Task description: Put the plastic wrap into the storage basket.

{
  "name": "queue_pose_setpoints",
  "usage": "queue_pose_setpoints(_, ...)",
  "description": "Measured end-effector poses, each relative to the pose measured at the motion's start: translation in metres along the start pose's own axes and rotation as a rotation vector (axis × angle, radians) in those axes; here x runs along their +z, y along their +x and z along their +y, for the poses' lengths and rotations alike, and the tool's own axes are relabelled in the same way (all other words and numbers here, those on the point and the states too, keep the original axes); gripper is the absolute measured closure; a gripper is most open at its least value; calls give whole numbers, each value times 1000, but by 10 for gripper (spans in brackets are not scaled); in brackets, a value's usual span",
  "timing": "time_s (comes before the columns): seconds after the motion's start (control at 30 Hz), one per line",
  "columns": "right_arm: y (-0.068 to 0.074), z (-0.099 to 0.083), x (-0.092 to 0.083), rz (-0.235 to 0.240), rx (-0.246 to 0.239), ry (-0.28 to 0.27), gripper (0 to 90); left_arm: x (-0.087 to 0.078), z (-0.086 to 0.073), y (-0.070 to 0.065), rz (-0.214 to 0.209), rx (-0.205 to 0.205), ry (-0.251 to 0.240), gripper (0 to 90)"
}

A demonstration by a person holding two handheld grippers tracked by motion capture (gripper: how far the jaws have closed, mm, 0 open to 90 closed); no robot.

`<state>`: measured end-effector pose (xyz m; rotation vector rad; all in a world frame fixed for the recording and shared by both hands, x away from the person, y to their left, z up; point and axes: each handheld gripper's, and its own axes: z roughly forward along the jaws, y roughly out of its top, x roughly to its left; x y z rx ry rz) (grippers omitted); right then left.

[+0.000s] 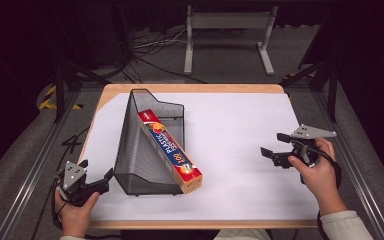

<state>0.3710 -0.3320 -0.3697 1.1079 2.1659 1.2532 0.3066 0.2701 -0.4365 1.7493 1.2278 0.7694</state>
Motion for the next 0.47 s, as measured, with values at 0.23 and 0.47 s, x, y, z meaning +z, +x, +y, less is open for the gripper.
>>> queue_pose_setpoints(0.23,-10,-30,10,11,25,-18,136,0,0,0,0,1,1,124)
queue_pose_setpoints(0.47,-17,-46,8,17,86,-59,131,-1,0,0,1,4,-2,125)
